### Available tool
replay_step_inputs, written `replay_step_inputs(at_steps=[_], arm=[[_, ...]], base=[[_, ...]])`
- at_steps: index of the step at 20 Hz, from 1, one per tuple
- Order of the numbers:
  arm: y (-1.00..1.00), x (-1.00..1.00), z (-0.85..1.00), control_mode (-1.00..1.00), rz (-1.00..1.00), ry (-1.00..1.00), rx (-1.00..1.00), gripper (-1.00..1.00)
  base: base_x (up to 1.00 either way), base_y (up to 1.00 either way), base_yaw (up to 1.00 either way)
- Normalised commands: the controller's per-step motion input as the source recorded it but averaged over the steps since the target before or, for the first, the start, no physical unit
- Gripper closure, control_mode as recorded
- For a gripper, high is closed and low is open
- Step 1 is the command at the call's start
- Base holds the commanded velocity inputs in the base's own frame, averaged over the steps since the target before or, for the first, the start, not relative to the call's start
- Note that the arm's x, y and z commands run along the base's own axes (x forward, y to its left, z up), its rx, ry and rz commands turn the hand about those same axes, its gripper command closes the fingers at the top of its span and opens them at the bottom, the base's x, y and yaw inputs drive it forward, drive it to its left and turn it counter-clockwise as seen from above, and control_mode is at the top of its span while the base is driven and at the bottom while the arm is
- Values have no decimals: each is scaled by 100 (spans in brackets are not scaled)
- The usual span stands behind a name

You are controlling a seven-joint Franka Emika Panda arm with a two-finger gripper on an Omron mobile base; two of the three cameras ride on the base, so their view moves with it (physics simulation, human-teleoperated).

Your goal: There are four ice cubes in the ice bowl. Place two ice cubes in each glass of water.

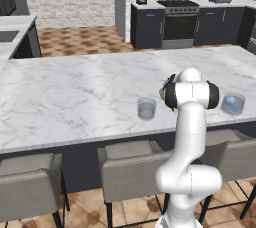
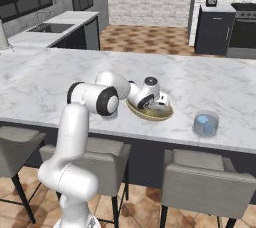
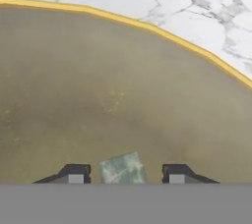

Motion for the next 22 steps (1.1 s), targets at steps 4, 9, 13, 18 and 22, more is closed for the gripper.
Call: replay_step_inputs(at_steps=[4,9,13,18,22], arm=[[0,1,-13,-100,0,-4,0,100],[0,1,-15,-100,0,-4,0,100],[-1,1,-11,-100,0,-4,0,100],[-3,0,0,-100,0,-6,0,100],[0,0,0,-100,0,-2,0,100]], base=[[0,0,0],[0,0,0],[0,0,0],[0,0,0],[0,0,0]])
